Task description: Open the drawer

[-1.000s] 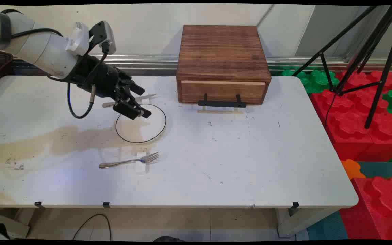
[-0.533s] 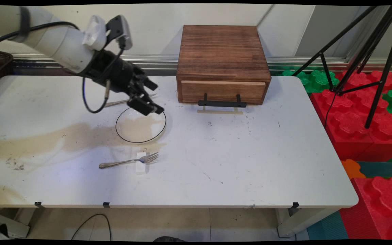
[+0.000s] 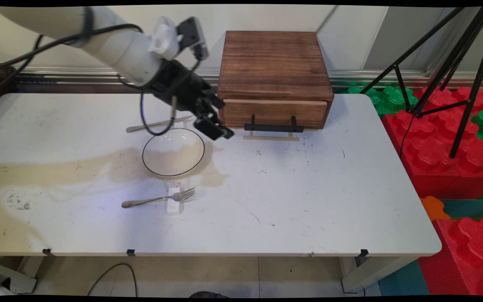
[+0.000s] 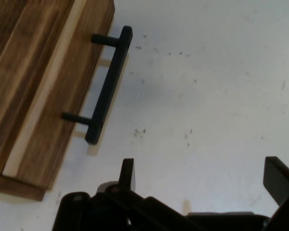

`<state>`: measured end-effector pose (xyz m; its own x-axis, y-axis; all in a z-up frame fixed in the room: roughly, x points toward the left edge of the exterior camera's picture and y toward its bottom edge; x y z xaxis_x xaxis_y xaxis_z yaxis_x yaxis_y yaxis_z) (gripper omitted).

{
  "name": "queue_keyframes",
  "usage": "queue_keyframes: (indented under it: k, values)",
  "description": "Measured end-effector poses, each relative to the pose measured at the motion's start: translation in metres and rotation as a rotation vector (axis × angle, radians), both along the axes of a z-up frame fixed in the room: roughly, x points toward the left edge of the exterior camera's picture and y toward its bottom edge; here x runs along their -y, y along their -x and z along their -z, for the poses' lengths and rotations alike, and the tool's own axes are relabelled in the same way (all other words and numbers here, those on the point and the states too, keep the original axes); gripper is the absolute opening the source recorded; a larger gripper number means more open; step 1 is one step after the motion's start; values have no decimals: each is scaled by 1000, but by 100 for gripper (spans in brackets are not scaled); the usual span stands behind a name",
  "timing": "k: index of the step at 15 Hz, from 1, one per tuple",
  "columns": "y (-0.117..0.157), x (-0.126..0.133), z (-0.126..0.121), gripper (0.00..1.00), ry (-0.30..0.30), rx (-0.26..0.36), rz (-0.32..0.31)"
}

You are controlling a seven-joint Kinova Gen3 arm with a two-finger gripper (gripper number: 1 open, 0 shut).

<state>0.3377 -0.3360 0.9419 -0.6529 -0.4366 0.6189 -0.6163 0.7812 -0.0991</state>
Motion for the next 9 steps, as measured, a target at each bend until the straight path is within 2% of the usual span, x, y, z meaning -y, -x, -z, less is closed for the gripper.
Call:
queue_keyframes:
  k: [9]
  values:
    - [62, 47, 20, 100, 3, 61, -6]
